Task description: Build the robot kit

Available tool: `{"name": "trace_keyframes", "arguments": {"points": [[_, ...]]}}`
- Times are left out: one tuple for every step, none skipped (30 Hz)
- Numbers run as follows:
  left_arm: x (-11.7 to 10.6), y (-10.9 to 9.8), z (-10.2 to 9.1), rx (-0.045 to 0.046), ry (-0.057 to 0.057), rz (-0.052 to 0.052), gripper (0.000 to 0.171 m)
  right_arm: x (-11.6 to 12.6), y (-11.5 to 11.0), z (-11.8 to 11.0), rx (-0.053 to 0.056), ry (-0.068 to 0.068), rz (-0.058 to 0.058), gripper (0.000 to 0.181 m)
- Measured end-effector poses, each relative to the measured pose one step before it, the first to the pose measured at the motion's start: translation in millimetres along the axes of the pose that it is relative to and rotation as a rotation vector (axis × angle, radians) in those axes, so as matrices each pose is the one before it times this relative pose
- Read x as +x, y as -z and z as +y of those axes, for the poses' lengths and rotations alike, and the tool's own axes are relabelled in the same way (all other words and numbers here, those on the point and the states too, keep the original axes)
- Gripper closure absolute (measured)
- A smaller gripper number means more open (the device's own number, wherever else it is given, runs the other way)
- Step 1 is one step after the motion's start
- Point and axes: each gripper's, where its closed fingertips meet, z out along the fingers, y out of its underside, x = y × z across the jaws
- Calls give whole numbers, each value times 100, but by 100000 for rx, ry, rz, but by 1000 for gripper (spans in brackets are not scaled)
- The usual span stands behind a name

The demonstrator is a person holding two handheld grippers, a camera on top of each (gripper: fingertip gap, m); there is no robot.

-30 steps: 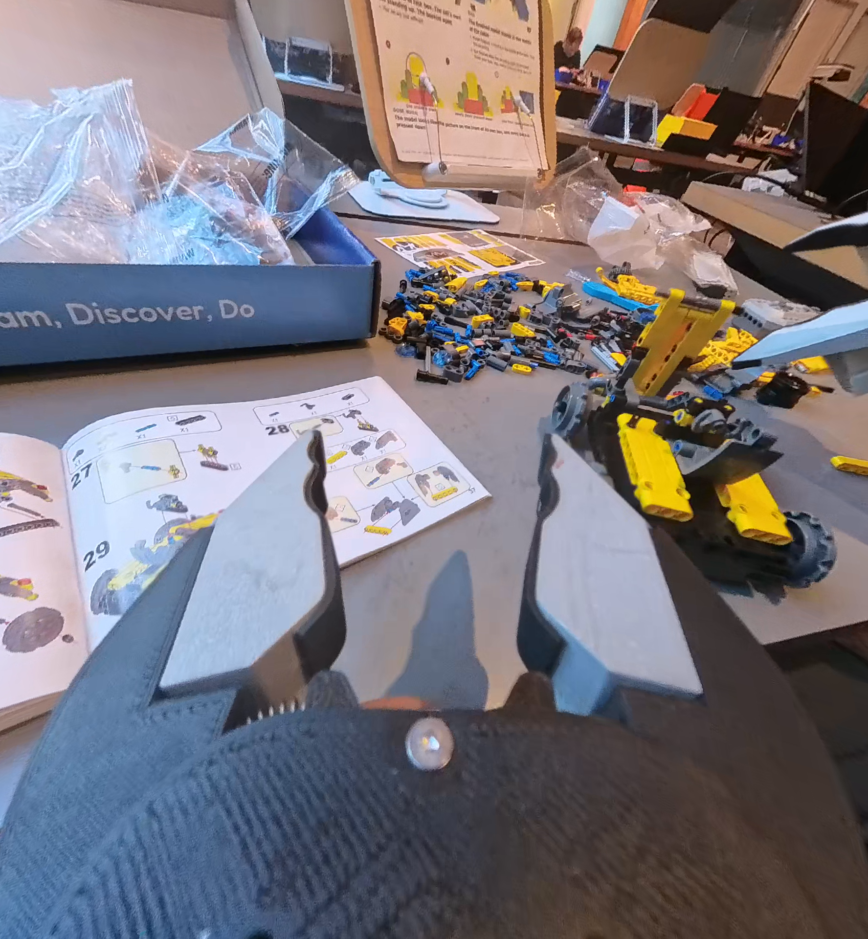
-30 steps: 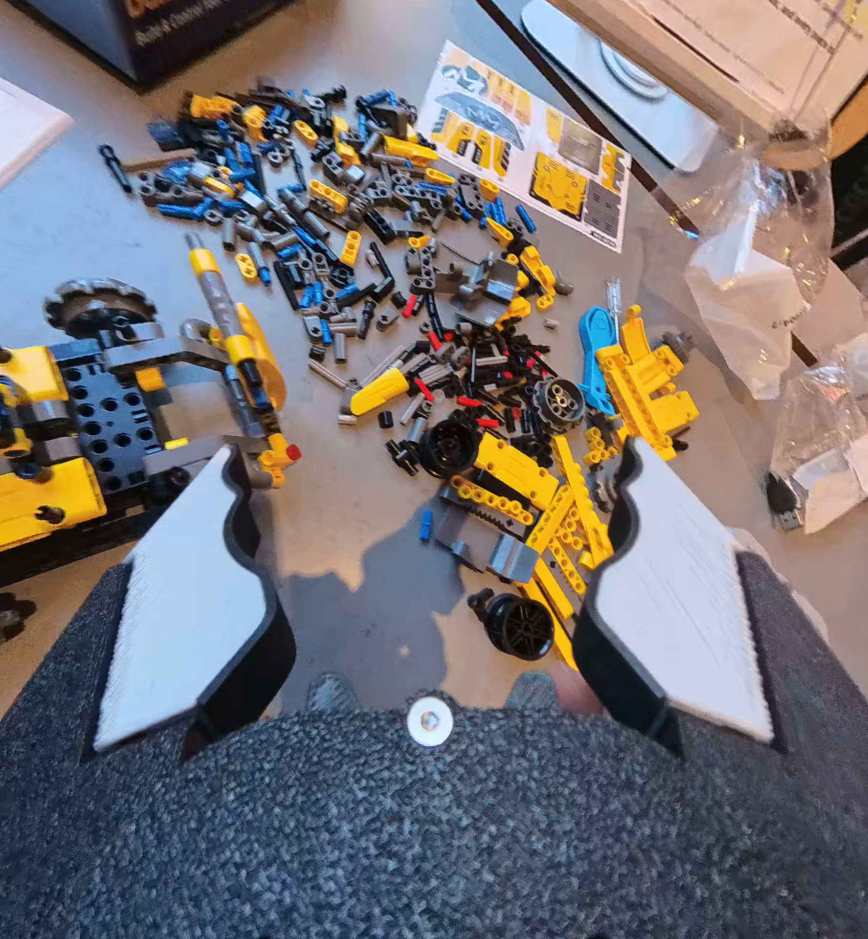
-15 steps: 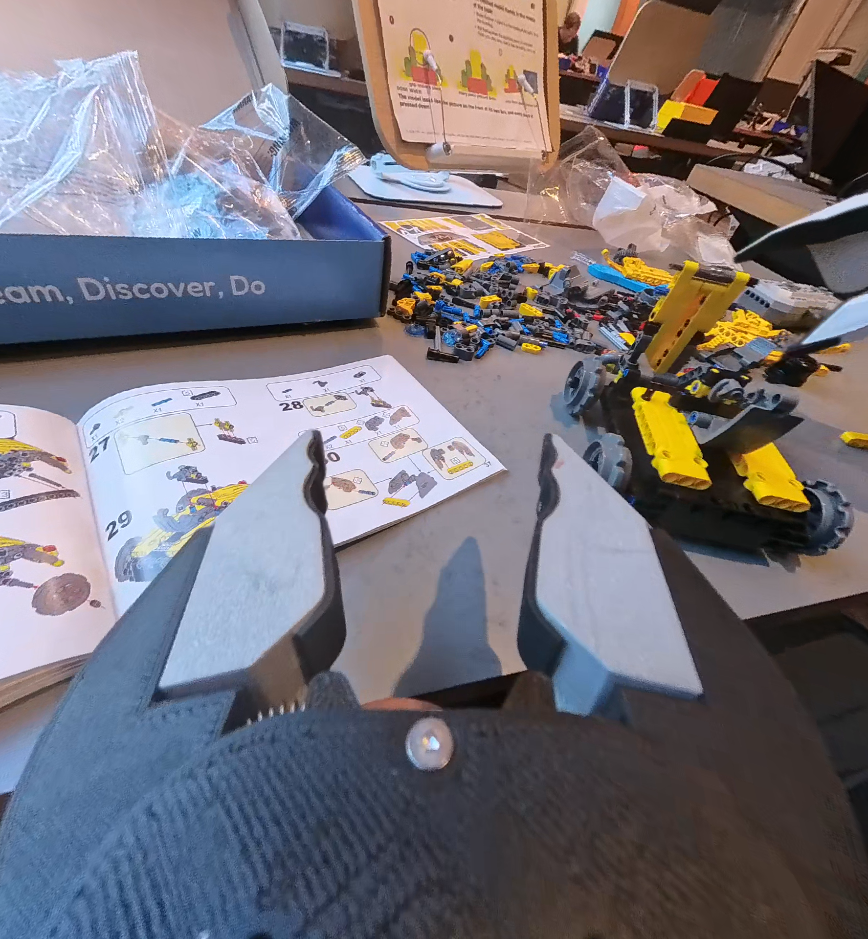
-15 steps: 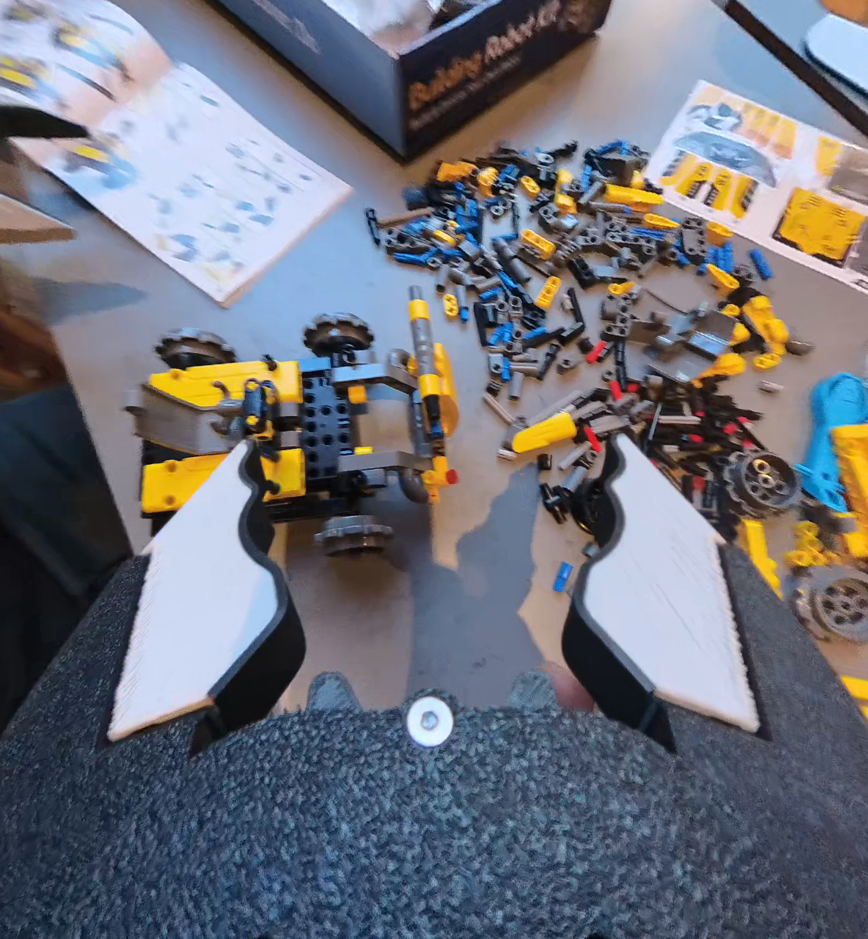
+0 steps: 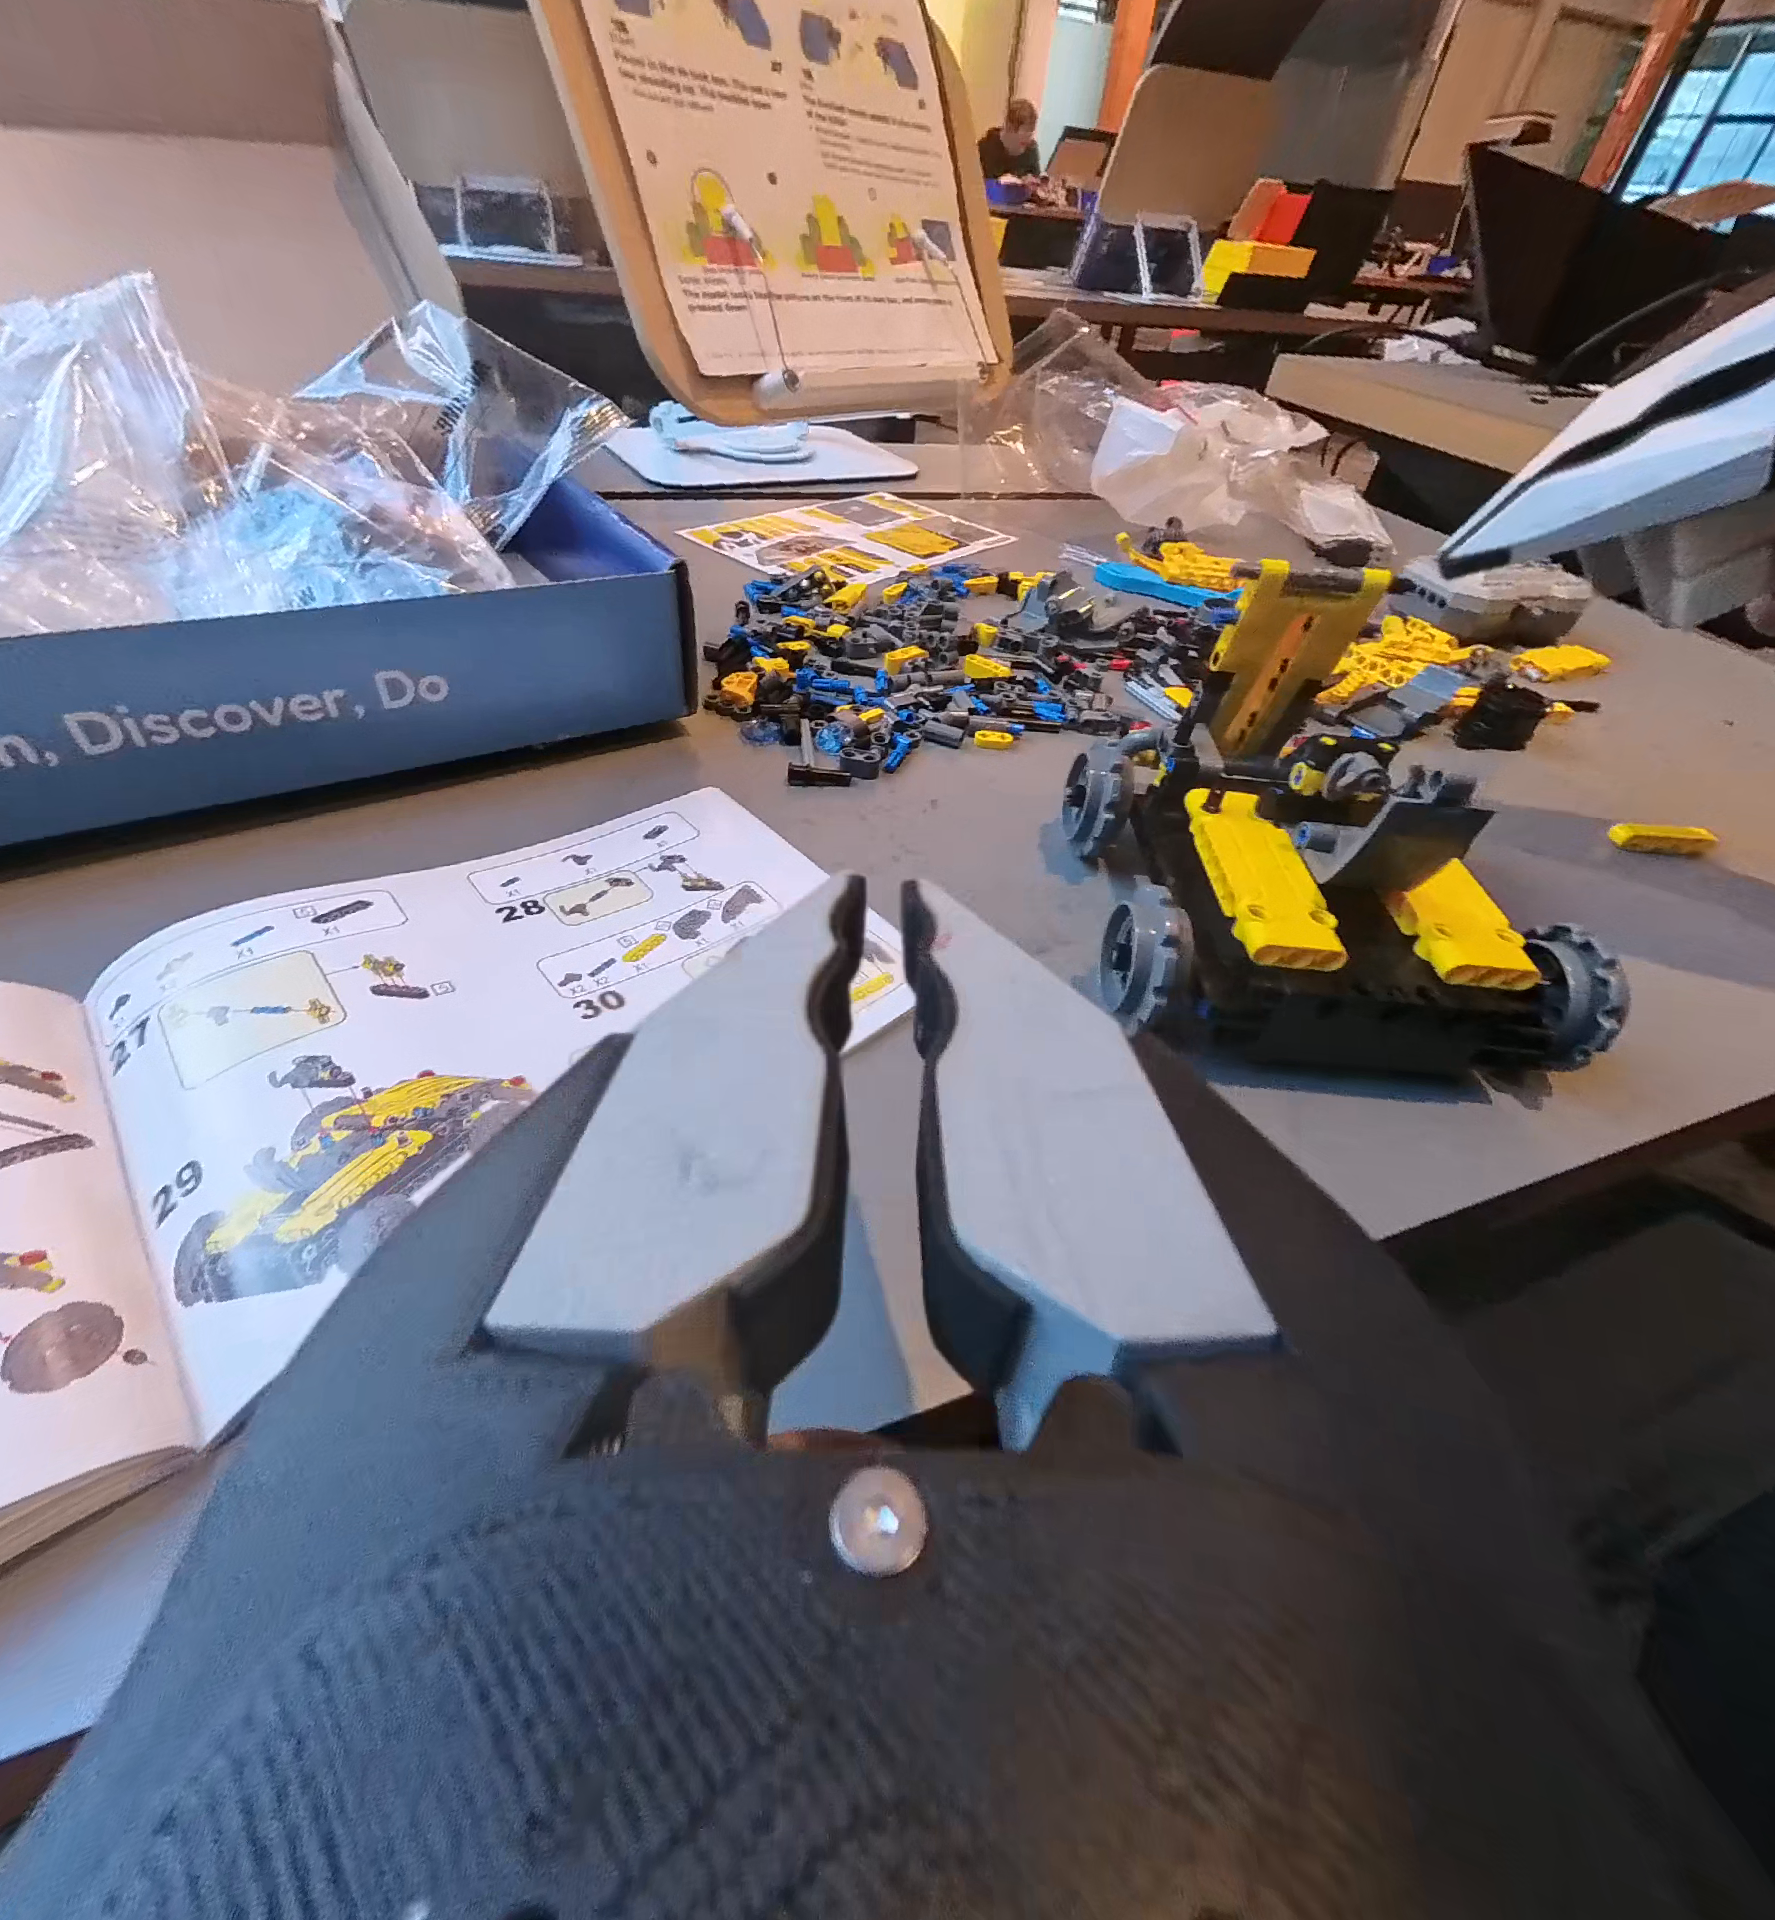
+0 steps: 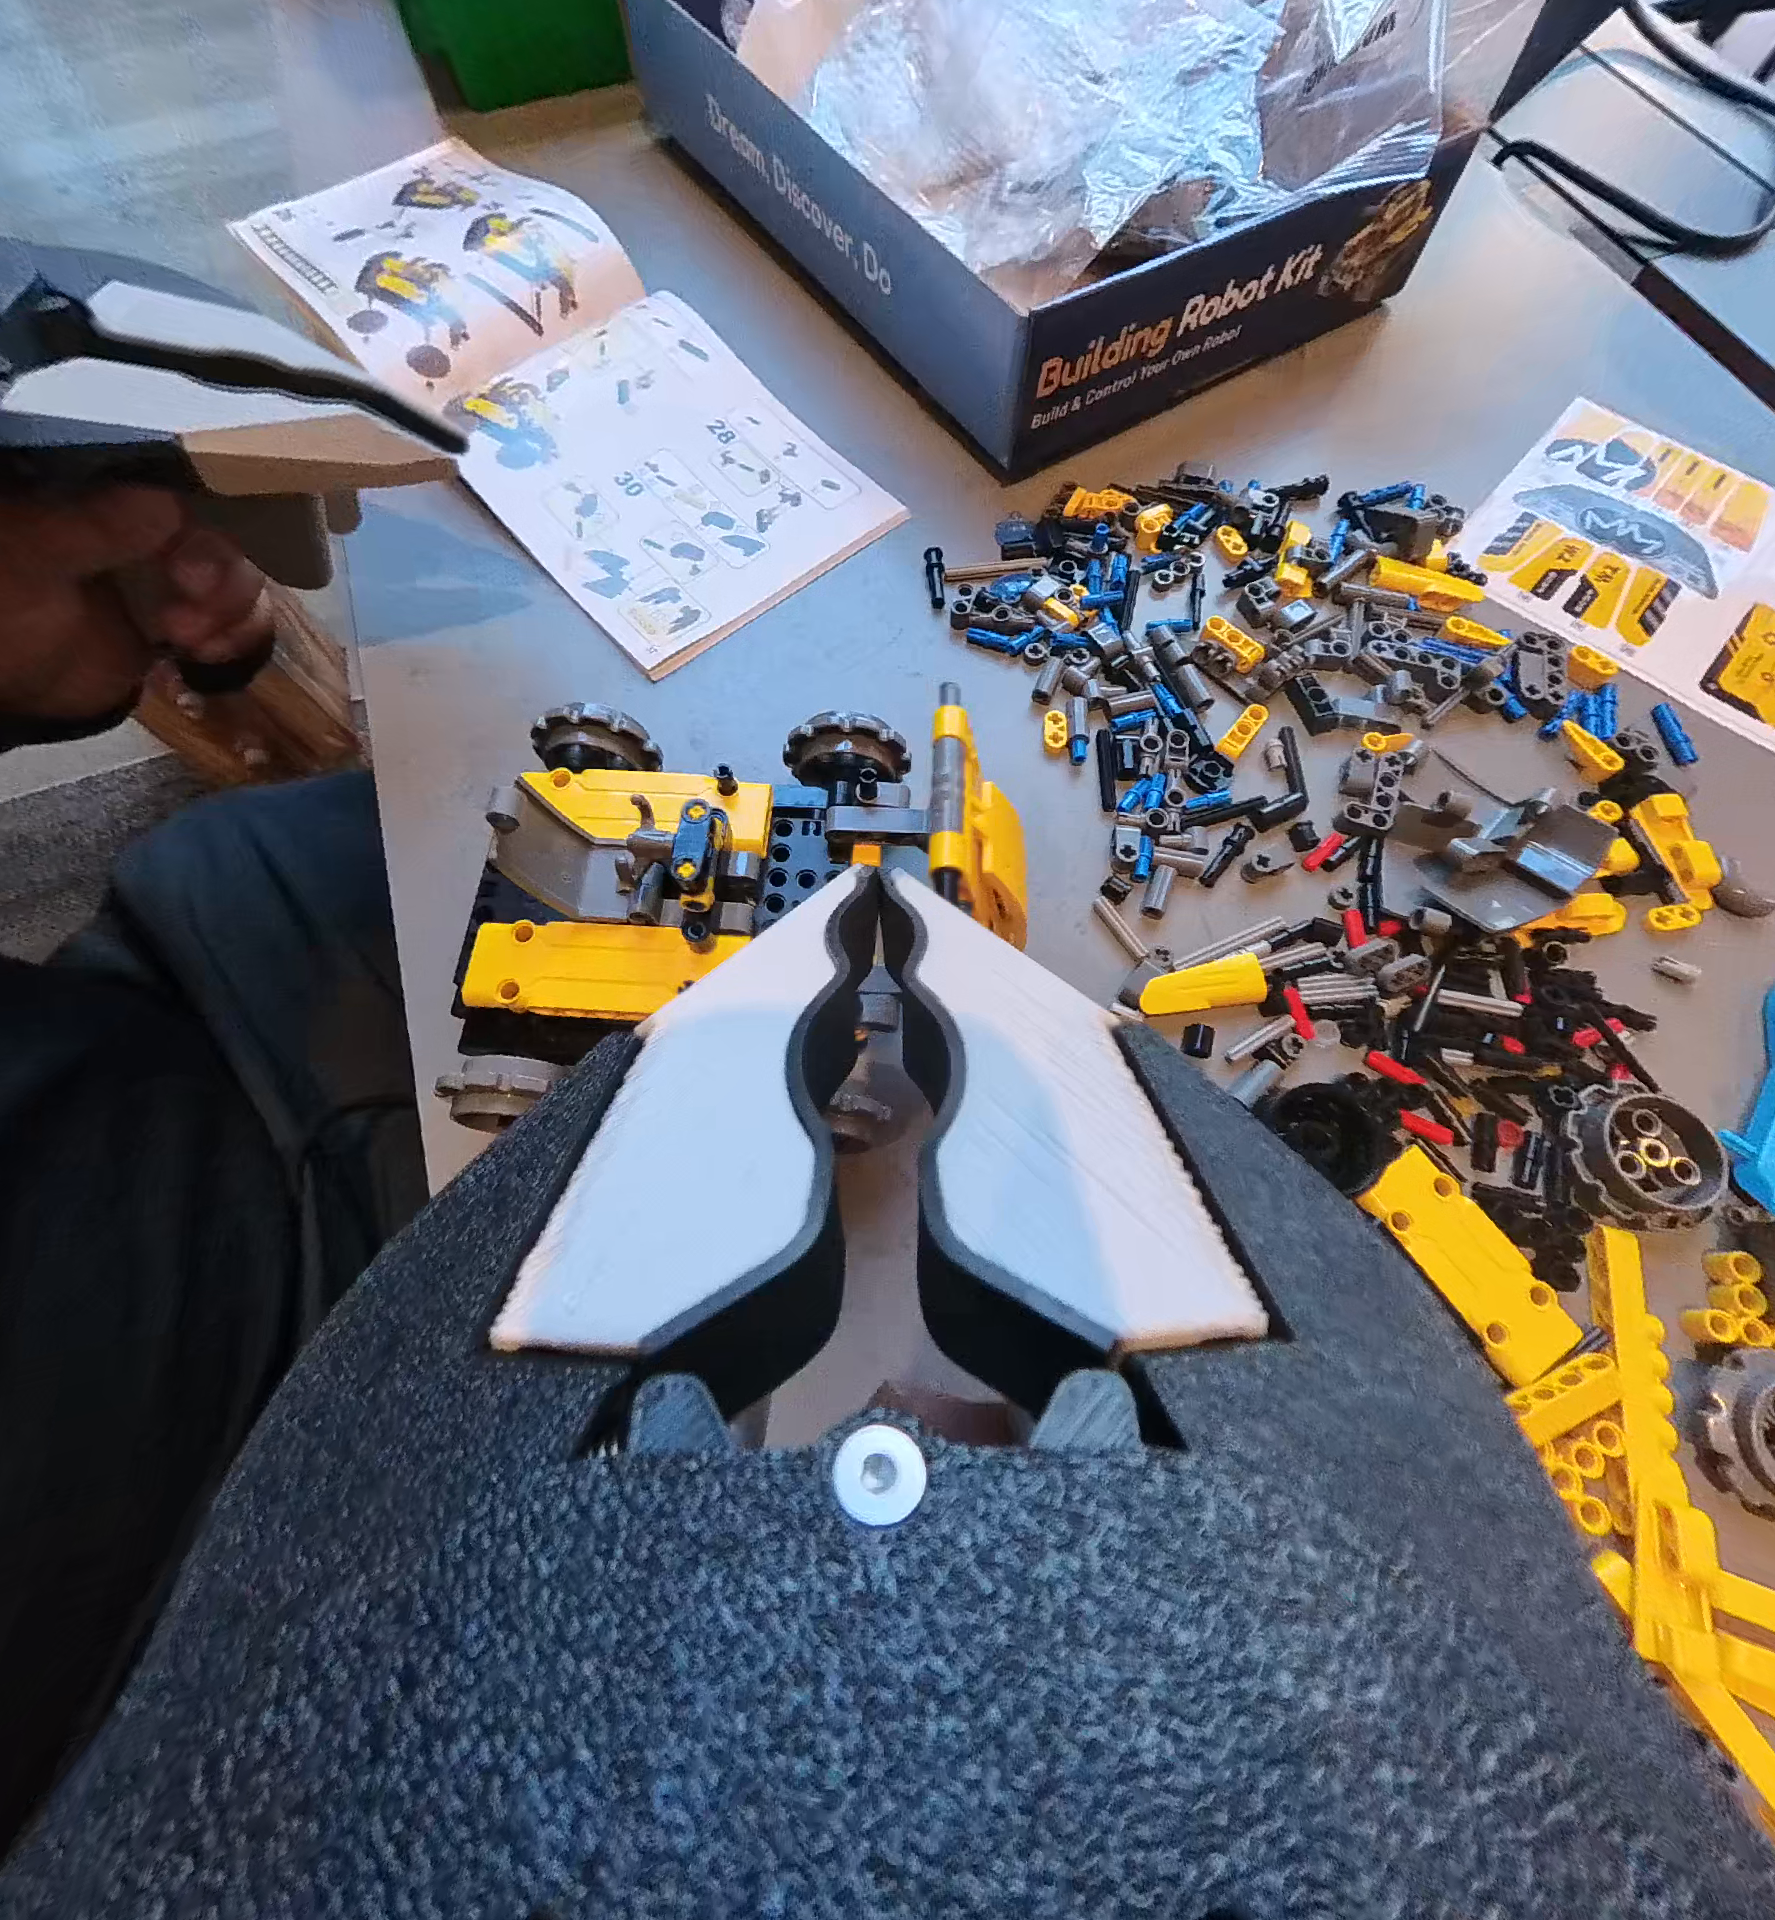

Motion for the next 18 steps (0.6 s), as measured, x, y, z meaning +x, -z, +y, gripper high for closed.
{"name": "trace_keyframes", "arguments": {"points": [[118,-84,166,-961,-335,217,171,-56,-121,78,-520,676,116,181],[97,-93,161,-967,-178,130,171,-5,-87,112,-797,873,454,181],[100,-57,82,-451,-117,165,171,64,-37,115,-752,902,793,181],[94,-28,-5,-42,-38,122,171,44,37,30,-333,743,652,181],[87,2,-15,88,-120,173,171,-19,75,-54,221,421,136,181],[93,-4,-11,38,-213,267,171,-59,117,-122,621,86,-204,181],[127,-5,14,0,-268,623,171,-30,130,-175,901,-79,-203,181],[189,-14,56,-195,-286,1161,171,3,131,-164,914,-98,-29,181],[180,-26,50,-263,-98,1153,171,49,119,-98,629,-140,111,181],[150,1,34,-186,52,988,169,87,92,-41,333,-167,259,181],[74,-6,-16,107,141,527,169,129,78,-19,258,-172,421,181],[39,-3,8,15,33,269,168,93,68,-38,387,-257,273,181],[15,-10,25,-144,-4,196,167,40,50,-84,610,-325,-69,181],[41,-14,35,-141,14,310,166,24,53,-122,895,-326,-115,181],[47,-5,18,-76,65,385,165,59,43,-151,993,-322,130,181],[59,-4,10,-85,68,397,165,100,57,-135,904,-229,375,181],[72,2,20,-71,-25,462,165,123,34,-81,688,-111,486,181],[77,-1,3,-16,-91,456,163,155,17,-16,386,-99,570,181]]}}
